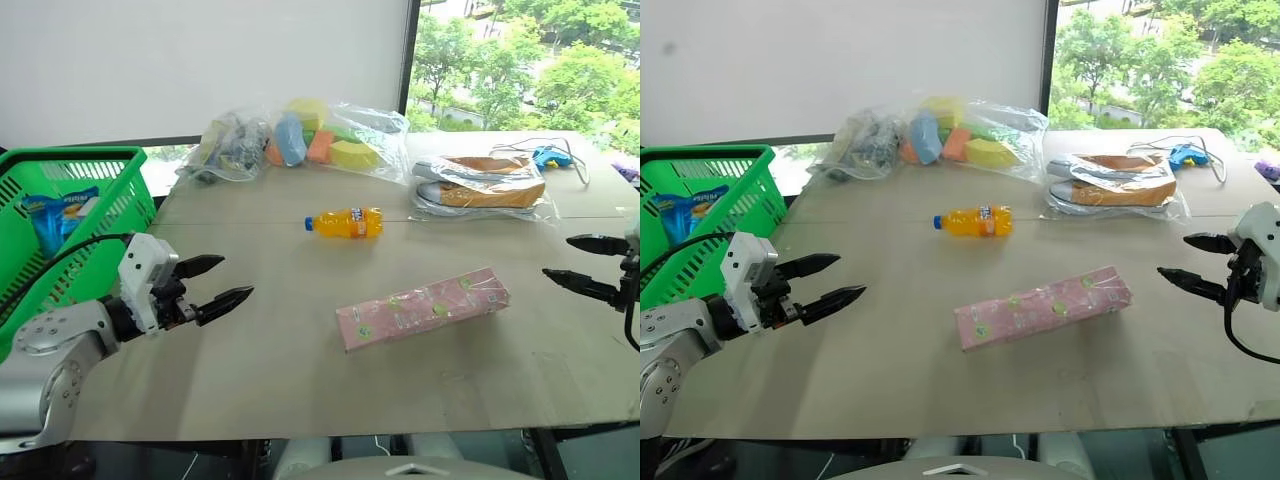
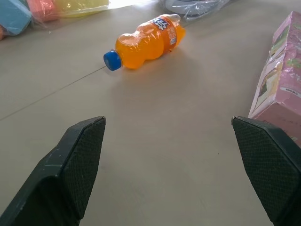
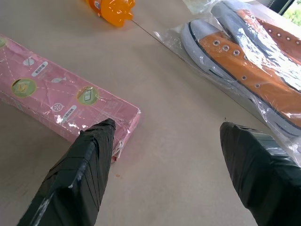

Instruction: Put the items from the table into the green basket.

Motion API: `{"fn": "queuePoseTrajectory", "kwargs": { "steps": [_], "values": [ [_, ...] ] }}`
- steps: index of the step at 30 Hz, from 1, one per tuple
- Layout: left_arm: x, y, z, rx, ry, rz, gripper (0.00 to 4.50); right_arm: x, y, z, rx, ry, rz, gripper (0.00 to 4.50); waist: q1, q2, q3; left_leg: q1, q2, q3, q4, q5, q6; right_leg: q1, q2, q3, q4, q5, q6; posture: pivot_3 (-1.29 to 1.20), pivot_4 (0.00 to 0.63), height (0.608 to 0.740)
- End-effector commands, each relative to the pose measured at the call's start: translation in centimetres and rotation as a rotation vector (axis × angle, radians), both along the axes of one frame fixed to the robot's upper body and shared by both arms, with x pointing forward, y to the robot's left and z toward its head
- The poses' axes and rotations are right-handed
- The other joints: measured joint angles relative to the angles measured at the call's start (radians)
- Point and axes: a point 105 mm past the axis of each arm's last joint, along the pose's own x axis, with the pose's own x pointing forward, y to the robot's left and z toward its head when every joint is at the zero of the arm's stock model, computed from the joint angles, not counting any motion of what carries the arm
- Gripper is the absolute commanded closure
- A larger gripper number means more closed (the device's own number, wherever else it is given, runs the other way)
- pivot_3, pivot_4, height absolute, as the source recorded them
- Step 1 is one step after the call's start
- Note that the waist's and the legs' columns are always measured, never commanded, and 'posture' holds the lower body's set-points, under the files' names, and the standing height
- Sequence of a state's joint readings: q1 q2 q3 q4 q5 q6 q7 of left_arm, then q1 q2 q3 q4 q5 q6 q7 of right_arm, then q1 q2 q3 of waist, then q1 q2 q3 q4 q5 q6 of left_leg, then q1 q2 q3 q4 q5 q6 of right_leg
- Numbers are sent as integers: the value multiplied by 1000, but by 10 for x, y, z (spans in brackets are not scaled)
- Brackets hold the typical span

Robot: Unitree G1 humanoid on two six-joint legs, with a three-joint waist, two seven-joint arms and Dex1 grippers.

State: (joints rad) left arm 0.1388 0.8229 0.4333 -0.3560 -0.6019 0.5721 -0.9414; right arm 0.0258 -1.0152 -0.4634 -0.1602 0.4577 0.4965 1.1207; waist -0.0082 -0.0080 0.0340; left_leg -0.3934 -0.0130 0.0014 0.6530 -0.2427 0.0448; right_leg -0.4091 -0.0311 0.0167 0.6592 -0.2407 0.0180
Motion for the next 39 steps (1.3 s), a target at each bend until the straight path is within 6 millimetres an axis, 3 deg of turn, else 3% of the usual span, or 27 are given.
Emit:
{"fn": "queuePoseTrajectory", "kwargs": {
  "steps": [1,3,6,7,11,20,25,29,33,39],
  "values": [
    [10,-17,18,18,-72,-50,70,-1,11,22,-4,-92,52,686,-1,0,0,0,0,0,0,0,0,0,0,0,0,0,0,-43,0,740],
    [26,-40,27,33,-118,-80,70,-1,39,39,60,-155,143,686,7,-1,1,1,0,0,1,0,0,1,0,-1,0,-2,3,-47,0,740],
    [46,-55,26,136,-122,-92,70,-3,66,52,119,-184,230,686,4,-1,1,3,0,0,1,0,0,3,1,-1,1,-2,5,-51,0,740],
    [49,-58,25,157,-116,-98,70,-3,70,54,125,-189,240,686,1,-2,1,5,0,0,1,0,0,5,2,0,1,-1,5,-51,0,740],
    [97,-70,30,229,-91,-38,70,1,93,58,87,-205,275,686,-6,-6,3,11,0,0,-1,0,0,12,8,1,-2,-2,6,-63,0,740],
    [180,-105,3,503,-34,-126,70,-6,129,64,74,-154,363,686,-7,-8,4,8,0,0,0,-1,2,10,11,3,-3,0,5,-130,0,740],
    [205,-115,-3,634,-30,-110,70,-4,135,68,83,-190,325,686,-22,-10,5,-6,0,2,4,-2,3,-3,11,5,-2,1,6,-190,0,740],
    [197,-119,-22,708,49,-210,70,-9,139,66,90,-196,318,686,-44,-9,5,-6,0,4,4,-5,8,-3,11,8,-2,0,8,-234,3,740],
    [186,-118,-37,712,151,-282,1207,-12,139,63,97,-200,300,686,-67,-8,3,-6,0,7,4,-6,9,-4,10,10,-1,0,9,-258,4,740],
    [185,-111,-37,682,169,-258,4206,-12,139,60,106,-207,273,686,-87,-6,1,-3,-1,8,7,-7,10,-1,7,10,1,-1,12,-269,8,740]
  ]
}}
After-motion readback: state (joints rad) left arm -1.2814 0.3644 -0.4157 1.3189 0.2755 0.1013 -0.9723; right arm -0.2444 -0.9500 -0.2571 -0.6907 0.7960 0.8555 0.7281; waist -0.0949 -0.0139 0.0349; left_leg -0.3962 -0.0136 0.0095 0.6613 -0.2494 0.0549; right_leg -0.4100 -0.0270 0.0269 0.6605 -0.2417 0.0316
